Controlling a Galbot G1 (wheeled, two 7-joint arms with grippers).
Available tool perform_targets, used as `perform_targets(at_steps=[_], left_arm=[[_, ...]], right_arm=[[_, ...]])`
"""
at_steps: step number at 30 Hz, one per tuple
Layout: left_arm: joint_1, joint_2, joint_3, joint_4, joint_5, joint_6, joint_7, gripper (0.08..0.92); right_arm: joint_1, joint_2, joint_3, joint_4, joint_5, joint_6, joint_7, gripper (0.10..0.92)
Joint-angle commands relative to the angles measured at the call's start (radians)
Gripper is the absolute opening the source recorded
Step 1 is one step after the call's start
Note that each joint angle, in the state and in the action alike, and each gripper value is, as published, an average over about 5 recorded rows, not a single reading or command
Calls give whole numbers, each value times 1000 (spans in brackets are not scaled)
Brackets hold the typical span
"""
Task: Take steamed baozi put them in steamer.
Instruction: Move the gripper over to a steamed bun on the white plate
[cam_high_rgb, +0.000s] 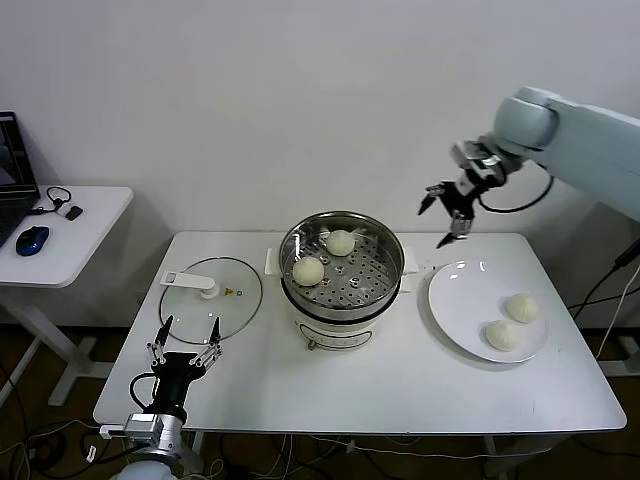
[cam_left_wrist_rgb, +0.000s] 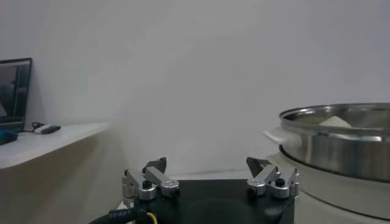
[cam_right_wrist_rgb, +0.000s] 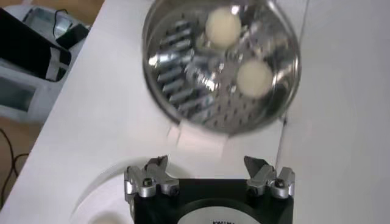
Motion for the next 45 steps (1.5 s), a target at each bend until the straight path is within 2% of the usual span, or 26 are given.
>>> perform_targets(at_steps=[1,14,24,45], left_arm=[[-2,11,13,8,-22,-14,15,823],[10,49,7,-25,-104,-33,42,823],[32,83,8,-21,-116,-49,61,823],[31,61,9,-6,-100,-50,62,823]], right_arm=[[-55,-268,-34,43,-134,53,-4,823],[-363,-325,149,21,-264,63,5,823],[-524,-249,305,-80,-332,73,18,823],[-668,-96,409,-194,-411,77,40,823]])
